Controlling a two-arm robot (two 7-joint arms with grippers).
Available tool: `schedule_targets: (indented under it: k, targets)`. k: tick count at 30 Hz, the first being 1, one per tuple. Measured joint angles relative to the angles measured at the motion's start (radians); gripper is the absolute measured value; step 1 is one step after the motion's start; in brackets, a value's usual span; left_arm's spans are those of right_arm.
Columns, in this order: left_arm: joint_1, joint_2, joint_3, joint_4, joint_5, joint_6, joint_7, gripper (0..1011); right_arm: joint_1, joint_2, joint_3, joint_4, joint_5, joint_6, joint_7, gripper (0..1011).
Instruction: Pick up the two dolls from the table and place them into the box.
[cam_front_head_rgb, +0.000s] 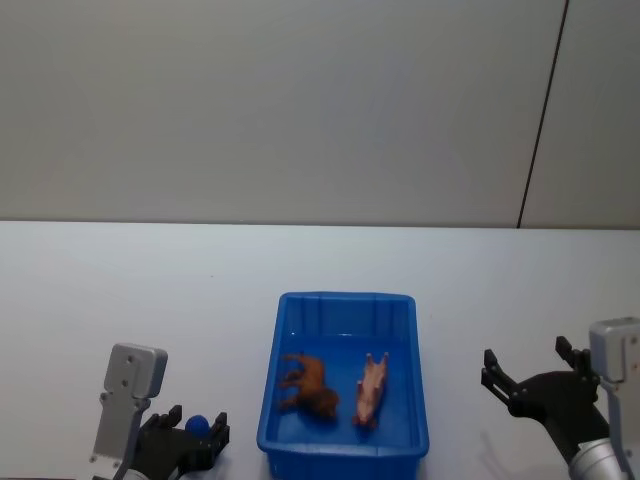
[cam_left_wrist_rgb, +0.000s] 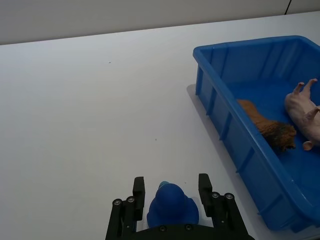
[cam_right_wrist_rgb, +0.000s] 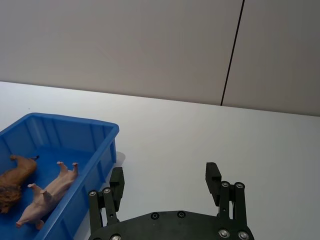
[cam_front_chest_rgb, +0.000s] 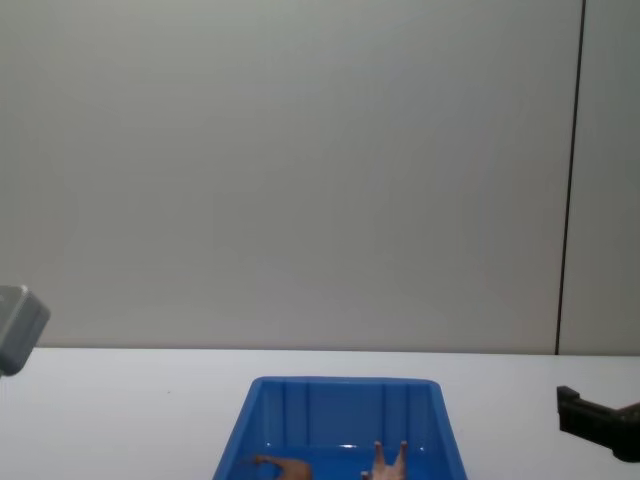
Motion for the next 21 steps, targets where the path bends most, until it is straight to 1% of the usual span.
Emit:
schedule_targets:
  k: [2,4,5,7,10,12,16,21]
  targets:
    - [-0.002,-0.002,-0.001,0.004,-0.002,0.004,-0.003,630,0.0,0.0,0.0,0.0,0.0,0.0,0.0,1001]
    - [-0.003,-0.005,-0.002,0.008,-0.003,0.008,-0.005,589,0.0,0.0,0.0,0.0,0.0,0.0,0.0,1001]
    - [-0.003,-0.005,-0.002,0.008,-0.004,0.009,-0.005,533,0.0,0.0,0.0,0.0,0.0,0.0,0.0,1001]
    - [-0.004,-0.007,-0.003,0.01,-0.004,0.012,-0.006,484,0.0,0.0,0.0,0.0,0.0,0.0,0.0,1001]
    - [-0.005,-0.009,-0.005,0.011,-0.005,0.016,-0.006,358,0.0,0.0,0.0,0.0,0.0,0.0,0.0,1001]
    - [-0.006,-0.01,-0.006,0.011,-0.005,0.017,-0.006,304,0.0,0.0,0.0,0.0,0.0,0.0,0.0,1001]
    - [-0.007,-0.012,-0.009,0.006,0.0,0.018,-0.006,259,0.0,0.0,0.0,0.0,0.0,0.0,0.0,1001]
    - [-0.009,-0.013,-0.012,-0.004,0.011,0.008,-0.006,228,0.0,0.0,0.0,0.0,0.0,0.0,0.0,1001]
